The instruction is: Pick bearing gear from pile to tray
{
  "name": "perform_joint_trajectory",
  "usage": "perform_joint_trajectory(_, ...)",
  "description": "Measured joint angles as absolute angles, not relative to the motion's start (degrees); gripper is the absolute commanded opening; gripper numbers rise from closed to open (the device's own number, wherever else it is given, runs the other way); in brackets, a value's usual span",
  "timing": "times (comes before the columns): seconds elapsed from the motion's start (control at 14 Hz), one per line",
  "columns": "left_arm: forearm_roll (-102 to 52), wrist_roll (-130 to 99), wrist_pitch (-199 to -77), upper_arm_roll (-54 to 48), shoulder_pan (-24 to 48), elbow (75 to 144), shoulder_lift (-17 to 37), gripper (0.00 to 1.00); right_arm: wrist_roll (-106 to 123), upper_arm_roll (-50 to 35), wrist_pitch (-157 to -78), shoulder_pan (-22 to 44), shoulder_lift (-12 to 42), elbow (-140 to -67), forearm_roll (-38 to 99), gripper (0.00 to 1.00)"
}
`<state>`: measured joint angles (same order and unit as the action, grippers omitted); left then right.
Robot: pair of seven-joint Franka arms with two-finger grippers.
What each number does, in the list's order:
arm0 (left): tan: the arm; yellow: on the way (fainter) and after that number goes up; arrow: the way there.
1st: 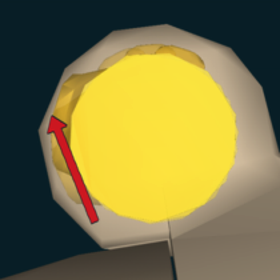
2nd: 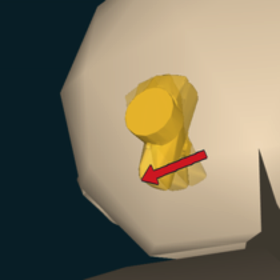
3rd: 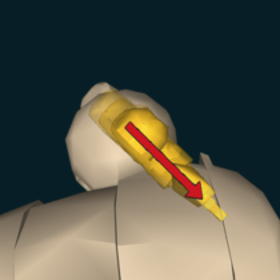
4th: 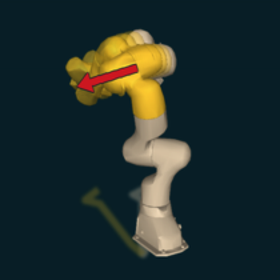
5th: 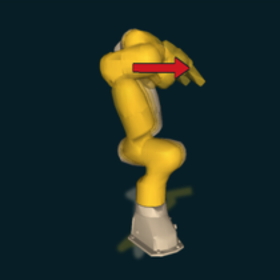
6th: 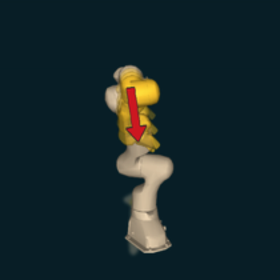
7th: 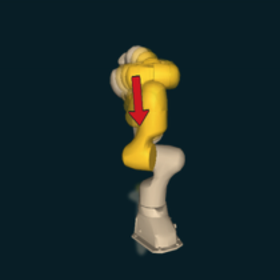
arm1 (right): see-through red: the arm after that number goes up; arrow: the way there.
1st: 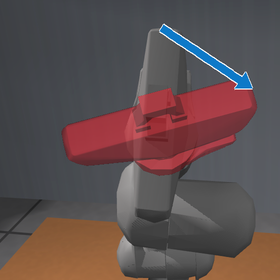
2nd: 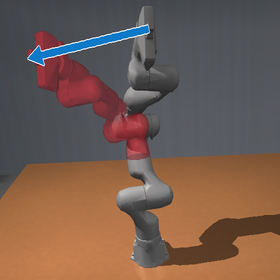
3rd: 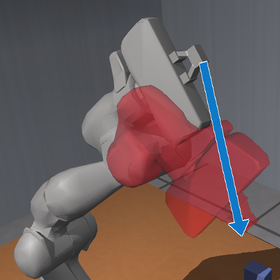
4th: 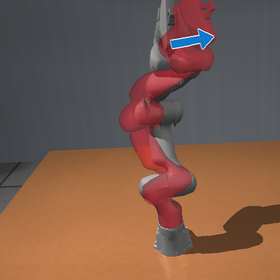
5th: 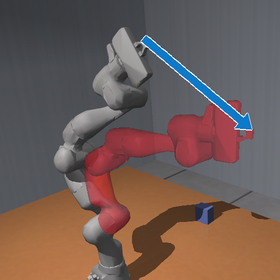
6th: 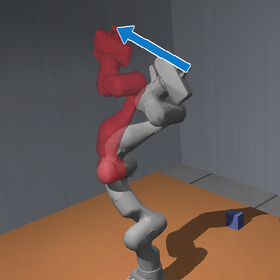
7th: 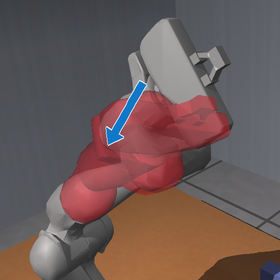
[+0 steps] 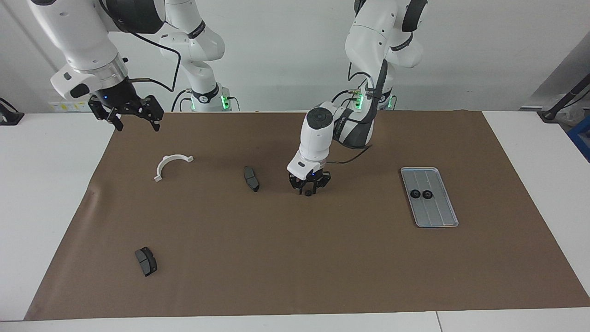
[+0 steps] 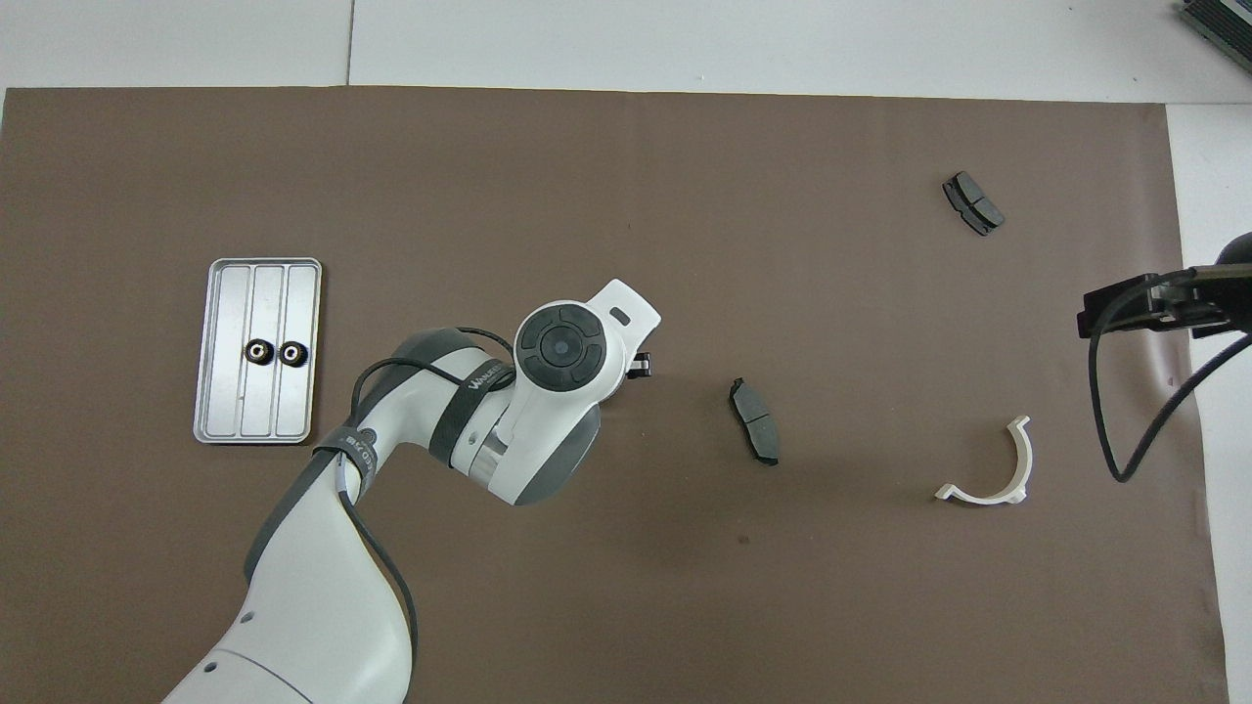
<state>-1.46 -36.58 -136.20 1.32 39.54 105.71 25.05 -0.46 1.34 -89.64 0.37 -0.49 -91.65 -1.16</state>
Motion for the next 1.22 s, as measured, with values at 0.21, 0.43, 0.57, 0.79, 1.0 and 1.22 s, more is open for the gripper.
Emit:
perform_joint_trajectory(0.21,-1.5,-36.5,-136.3,1.3,39.5,106.0,25.1,0.37,-0.5,1.3,-89.6,0.4,-0.5,-91.7,-1.2,1.0)
perform_joint_trajectory(0.43,-1.4,-36.4,-136.3,1.4,39.5,106.0,25.0,0.28,-0.5,1.3,-89.6,0.4,-0.5,-91.7,-1.2,1.0)
perform_joint_trajectory(0.57,-1.4,-36.3,-136.3,1.4,39.5,106.0,25.0,0.22,-0.5,1.3,-89.6,0.4,-0.5,-91.7,-1.1,1.0)
perform_joint_trajectory(0.79,-1.4,-36.3,-136.3,1.4,39.5,106.0,25.0,0.06,-0.5,1.3,-89.6,0.4,-0.5,-91.7,-1.1,1.0)
perform_joint_trajectory(1.0,-1.4,-36.3,-136.3,1.4,39.5,106.0,25.0,0.0,-0.5,1.3,-89.6,0.4,-0.5,-91.7,-1.1,1.0)
perform_joint_trajectory(1.22,-1.4,-36.3,-136.3,1.4,39.5,106.0,25.0,0.0,-0.5,1.3,-89.6,0.4,-0.5,-91.7,-1.0,1.0)
